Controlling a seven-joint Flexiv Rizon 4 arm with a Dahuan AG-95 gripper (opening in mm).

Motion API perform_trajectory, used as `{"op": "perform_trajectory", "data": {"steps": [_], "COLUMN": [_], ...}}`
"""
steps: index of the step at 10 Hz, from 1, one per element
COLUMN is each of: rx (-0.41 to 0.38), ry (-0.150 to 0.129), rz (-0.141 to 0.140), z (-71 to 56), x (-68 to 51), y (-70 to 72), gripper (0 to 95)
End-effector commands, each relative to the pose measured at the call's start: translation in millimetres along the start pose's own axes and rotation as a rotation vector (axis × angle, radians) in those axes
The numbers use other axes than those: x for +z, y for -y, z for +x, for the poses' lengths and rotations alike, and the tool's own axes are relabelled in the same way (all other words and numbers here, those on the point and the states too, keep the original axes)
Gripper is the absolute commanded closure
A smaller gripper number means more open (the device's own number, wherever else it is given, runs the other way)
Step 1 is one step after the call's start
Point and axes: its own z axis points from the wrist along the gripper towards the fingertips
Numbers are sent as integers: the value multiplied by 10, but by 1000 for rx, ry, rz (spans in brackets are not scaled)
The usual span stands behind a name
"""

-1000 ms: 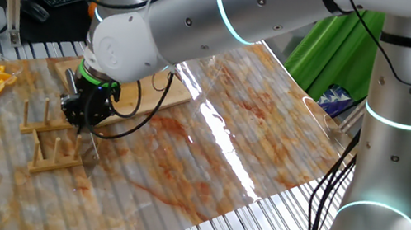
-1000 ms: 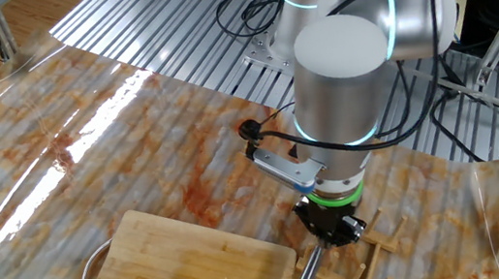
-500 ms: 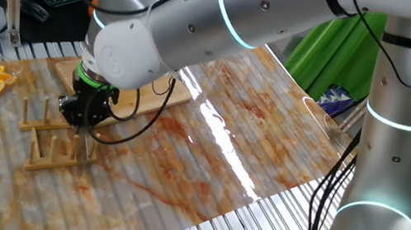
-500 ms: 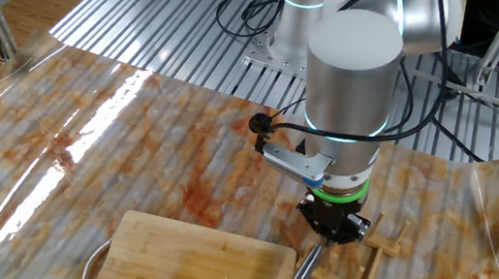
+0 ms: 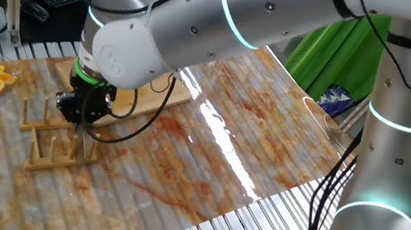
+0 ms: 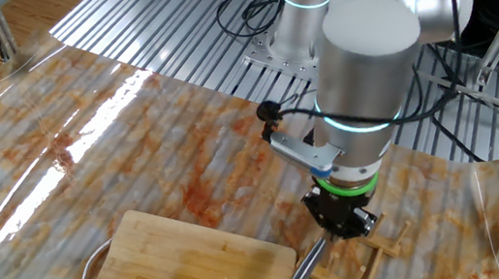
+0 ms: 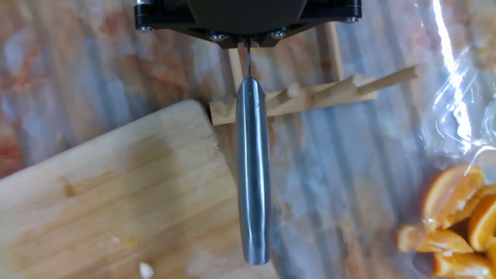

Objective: Chop the orange

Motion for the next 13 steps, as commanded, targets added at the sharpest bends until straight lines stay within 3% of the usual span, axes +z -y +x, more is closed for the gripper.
{"op": "perform_trajectory", "data": {"steps": [1, 7, 8, 11, 13], "rx": [-2, 45, 45, 13, -15], "ry": [-5, -6, -20, -21, -17], "rz": [-6, 0, -8, 6, 12], "z": [24, 37, 3, -140, -252], "x": [-222, -807, -943, -1186, -1238], "y": [-3, 82, 108, 203, 276], "gripper": [950, 950, 950, 950, 950]}}
